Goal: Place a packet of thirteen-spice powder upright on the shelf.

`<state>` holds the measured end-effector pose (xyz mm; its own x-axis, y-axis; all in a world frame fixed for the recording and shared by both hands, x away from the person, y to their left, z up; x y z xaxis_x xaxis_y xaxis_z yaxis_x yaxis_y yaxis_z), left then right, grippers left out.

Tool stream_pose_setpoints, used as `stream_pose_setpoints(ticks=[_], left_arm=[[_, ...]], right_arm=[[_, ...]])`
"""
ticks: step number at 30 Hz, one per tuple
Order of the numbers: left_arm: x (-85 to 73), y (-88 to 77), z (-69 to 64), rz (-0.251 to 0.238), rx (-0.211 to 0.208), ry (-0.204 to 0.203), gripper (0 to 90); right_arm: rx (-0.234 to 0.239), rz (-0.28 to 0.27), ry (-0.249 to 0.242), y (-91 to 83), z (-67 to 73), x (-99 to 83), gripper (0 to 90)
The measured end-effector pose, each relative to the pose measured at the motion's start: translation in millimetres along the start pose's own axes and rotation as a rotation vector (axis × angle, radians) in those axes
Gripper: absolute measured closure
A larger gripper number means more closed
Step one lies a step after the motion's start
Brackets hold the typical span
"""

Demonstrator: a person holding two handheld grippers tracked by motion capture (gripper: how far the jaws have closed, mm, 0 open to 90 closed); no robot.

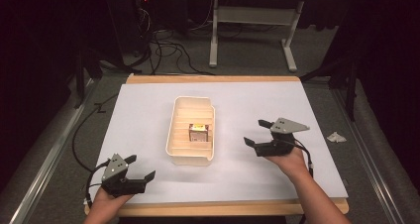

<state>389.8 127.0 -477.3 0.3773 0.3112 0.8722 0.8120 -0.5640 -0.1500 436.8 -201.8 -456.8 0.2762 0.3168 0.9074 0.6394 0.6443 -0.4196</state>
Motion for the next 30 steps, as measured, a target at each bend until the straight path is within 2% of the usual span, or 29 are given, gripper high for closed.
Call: stream_pose_setpoints(ticks=[2,3,4,5,6,7,8,9,10,11,13,16,20,23,26,30], left_arm=[[-0.4,0.4,-0.4,0.003,-0.001,0.001,10.7],[-0.7,1.0,-0.8,0.005,-0.002,0.001,10.7],[-1.0,2.3,-1.4,0.006,-0.003,0.006,10.7],[-1.0,2.3,-1.4,0.006,-0.003,0.006,10.7],[-1.0,3.1,-1.6,0.005,-0.004,0.008,10.7],[-1.0,5.3,-2.4,0.005,-0.006,0.002,10.7],[-1.0,5.3,-2.4,0.005,-0.006,0.002,10.8],[-2.0,6.5,-1.6,0.011,-0.005,0.008,10.8],[-2.5,8.5,-1.1,0.013,-0.004,0.007,10.9],[-2.7,9.9,-0.9,0.013,-0.002,0.004,11.0],[-4.6,13.8,1.1,0.020,0.009,0.016,11.0],[-5.4,14.6,1.6,0.019,0.017,0.017,11.0],[-4.1,10.9,0.9,0.008,0.024,0.016,11.0],[-4.1,7.7,2.0,0.008,0.025,0.014,11.0],[-2.3,5.7,4.0,0.000,0.028,0.002,11.0],[-1.7,4.2,3.8,0.001,0.026,0.012,11.0]], right_arm=[[-0.013,-0.001,0.003,-4.8,-1.3,-2.5,14.8],[-0.031,-0.001,0.013,-11.5,-2.8,-6.3,14.7],[-0.070,-0.005,0.018,-24.6,-6.5,-13.9,14.7],[-0.070,-0.005,0.018,-24.6,-6.5,-13.9,14.7],[-0.091,-0.001,0.024,-32.1,-7.7,-19.0,14.7],[-0.131,0.003,0.037,-46.6,-9.8,-29.3,14.7],[-0.131,0.003,0.037,-46.6,-9.8,-29.3,14.7],[-0.148,0.004,0.040,-53.9,-10.8,-34.1,14.7],[-0.186,-0.028,0.063,-69.4,-11.7,-43.2,14.7],[-0.199,-0.042,0.076,-73.7,-11.8,-46.3,14.7],[-0.182,-0.067,0.104,-78.6,-8.2,-52.2,14.7],[-0.177,-0.065,0.085,-77.6,-7.0,-53.9,14.7],[-0.153,-0.056,0.085,-66.7,-7.6,-56.5,14.8],[-0.151,-0.051,0.078,-65.4,-7.8,-56.9,14.8],[-0.150,-0.049,0.098,-65.6,-10.3,-58.3,14.9],[-0.153,-0.051,0.109,-65.1,-14.1,-60.0,15.1]])
Point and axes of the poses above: each handheld gripper's, and its own axes: y roughly forward along the jaws, x roughly out of its top, z roughly to its left, the point moved 10 cm from there along y, roughly forward along the jaws, and after that the axes turned 2 degrees about x, right-handed, at the moved point
